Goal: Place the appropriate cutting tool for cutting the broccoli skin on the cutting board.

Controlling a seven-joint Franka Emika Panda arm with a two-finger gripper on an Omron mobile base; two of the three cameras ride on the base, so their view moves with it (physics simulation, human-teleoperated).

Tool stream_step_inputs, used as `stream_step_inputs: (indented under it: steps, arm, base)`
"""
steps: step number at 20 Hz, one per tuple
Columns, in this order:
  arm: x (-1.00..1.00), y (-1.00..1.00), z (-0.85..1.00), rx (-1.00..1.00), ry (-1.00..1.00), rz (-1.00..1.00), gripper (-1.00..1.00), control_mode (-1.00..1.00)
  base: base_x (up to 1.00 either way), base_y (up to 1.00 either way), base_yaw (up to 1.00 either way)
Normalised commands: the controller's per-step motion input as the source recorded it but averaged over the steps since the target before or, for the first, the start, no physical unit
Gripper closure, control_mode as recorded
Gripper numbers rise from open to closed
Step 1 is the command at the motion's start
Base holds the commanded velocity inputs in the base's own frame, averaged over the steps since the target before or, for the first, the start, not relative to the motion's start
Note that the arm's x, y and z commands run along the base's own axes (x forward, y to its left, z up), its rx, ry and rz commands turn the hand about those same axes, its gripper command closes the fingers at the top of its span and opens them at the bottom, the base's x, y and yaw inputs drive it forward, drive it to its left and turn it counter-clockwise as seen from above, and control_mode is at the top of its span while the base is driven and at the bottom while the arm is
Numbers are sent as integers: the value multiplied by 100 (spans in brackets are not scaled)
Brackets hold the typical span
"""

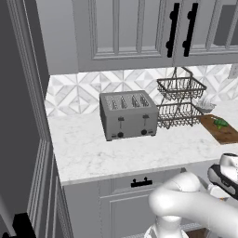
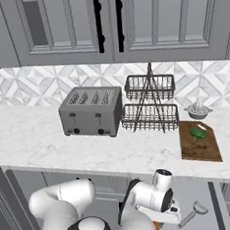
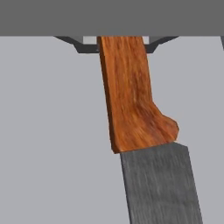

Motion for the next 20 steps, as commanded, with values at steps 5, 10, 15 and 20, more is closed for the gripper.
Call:
stream_step_inputs:
  steps: [5, 10, 15, 20]
  arm:
    - [0, 0, 40, 0, 0, 1, 100, -100]
    - [-27, -2, 89, 0, 0, 4, 100, -100]
    - [-60, 0, 70, 0, 0, 8, 100, -100]
    - [-23, -4, 49, 1, -3, 18, 100, -100]
  base:
    - [0, 0, 0]
    - [0, 0, 0]
    - [0, 0, 0]
    - [0, 0, 0]
